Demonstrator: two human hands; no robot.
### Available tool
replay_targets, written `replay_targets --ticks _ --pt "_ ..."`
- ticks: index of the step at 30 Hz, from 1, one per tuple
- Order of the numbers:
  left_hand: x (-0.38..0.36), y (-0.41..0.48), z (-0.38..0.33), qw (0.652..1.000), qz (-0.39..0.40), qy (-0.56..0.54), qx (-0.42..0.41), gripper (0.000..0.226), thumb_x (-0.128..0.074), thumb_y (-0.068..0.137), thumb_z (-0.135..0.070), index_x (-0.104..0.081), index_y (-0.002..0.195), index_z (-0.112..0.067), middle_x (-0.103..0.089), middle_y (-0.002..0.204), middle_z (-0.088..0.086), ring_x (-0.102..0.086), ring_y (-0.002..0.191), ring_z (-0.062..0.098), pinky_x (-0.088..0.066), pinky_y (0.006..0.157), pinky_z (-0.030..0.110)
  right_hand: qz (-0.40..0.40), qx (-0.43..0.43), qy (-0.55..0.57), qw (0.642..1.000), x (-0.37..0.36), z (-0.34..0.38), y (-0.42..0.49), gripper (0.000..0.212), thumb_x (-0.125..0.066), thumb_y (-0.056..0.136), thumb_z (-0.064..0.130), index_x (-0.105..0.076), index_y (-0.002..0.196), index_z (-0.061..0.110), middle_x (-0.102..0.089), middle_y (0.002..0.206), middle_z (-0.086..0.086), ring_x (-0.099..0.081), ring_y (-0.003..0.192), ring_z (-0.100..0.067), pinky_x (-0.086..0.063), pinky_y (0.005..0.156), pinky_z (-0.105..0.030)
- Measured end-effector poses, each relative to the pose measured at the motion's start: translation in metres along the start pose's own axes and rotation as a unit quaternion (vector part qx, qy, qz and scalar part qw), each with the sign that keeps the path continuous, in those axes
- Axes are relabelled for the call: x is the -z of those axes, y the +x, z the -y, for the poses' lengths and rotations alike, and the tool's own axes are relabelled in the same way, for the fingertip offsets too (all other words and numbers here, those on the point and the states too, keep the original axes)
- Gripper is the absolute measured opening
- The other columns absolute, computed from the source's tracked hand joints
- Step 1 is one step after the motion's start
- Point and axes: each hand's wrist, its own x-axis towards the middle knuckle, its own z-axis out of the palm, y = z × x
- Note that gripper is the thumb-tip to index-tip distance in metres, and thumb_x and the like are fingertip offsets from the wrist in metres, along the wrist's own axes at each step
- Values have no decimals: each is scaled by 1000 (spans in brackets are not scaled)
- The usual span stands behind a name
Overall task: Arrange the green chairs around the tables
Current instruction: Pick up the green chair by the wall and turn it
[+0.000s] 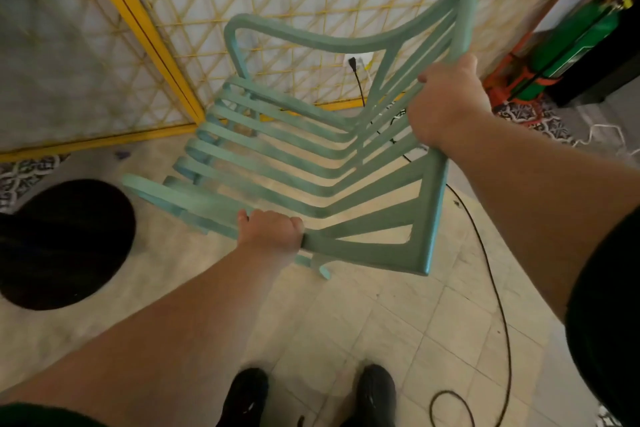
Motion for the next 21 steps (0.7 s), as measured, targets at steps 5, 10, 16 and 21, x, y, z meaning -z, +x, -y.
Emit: replay_targets --ticks 5,10,16,21 --pt "-11 -5 -18 1000 1 -4 12 40 -34 93 -20 -63 118 -31 -59 97 6 -51 113 37 -18 115 68 11 24 -18 999 2 -8 7 38 -52 90 12 -58 127 4 -44 140 -26 -54 118 -41 -42 83 -40" --pt "-17 -5 -30 999 12 -12 29 37 -37 93 -21 -61 119 -30 -54 93 6 -49 115 40 -16 115 71 21 31 -36 999 4 -13 13 37 -52 92 12 -58 127 5 -43 141 -26 -53 119 -41 -43 86 -41" --pt "-8 -3 -19 998 54 -30 16 43 -19 102 -37 -59 98 -25 -57 97 8 -47 119 40 -8 115 71 55 18 -62 996 9 -8 8 46 -50 89 14 -52 135 9 -29 153 -21 -47 121 -40 -47 88 -43" --pt "-8 1 -3 995 57 -64 -44 72 -8 99 -65 -69 112 -29 -67 110 8 -50 124 34 -13 116 64 168 76 -155 970 17 11 -62 63 -44 86 49 -50 142 20 -31 157 -17 -7 151 -49 -18 119 -66"
